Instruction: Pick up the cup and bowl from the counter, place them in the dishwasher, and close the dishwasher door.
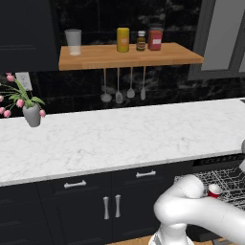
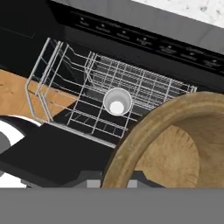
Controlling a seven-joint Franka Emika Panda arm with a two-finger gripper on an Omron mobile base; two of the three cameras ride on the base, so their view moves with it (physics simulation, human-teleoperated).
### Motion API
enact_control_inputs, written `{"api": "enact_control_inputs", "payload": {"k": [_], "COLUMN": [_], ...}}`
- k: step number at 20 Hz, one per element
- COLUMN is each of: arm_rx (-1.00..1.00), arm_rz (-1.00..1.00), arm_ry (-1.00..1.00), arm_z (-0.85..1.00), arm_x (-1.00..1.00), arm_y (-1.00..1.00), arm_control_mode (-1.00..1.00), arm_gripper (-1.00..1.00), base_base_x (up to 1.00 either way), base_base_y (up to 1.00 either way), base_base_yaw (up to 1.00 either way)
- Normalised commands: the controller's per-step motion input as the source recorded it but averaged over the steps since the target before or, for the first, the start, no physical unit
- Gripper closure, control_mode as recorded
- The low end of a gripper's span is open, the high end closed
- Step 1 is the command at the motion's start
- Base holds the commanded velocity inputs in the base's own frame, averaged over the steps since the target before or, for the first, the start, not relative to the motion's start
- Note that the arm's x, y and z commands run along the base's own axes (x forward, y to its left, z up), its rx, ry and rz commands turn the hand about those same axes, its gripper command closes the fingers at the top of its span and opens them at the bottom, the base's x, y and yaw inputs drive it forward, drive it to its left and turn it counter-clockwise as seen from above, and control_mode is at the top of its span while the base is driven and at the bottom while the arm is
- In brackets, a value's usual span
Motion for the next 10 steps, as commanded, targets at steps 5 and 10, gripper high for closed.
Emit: {"api": "enact_control_inputs", "payload": {"k": [5,10], "arm_rx": [0.00,0.00], "arm_rz": [0.08,0.11], "arm_ry": [0.00,-0.02], "arm_z": [-0.46,-0.50], "arm_x": [-0.20,-0.04], "arm_y": [0.00,-0.01], "arm_control_mode": [-1.00,-1.00], "arm_gripper": [1.00,1.00], "base_base_x": [0.00,0.00], "base_base_y": [0.00,0.00], "base_base_yaw": [0.00,0.00]}}
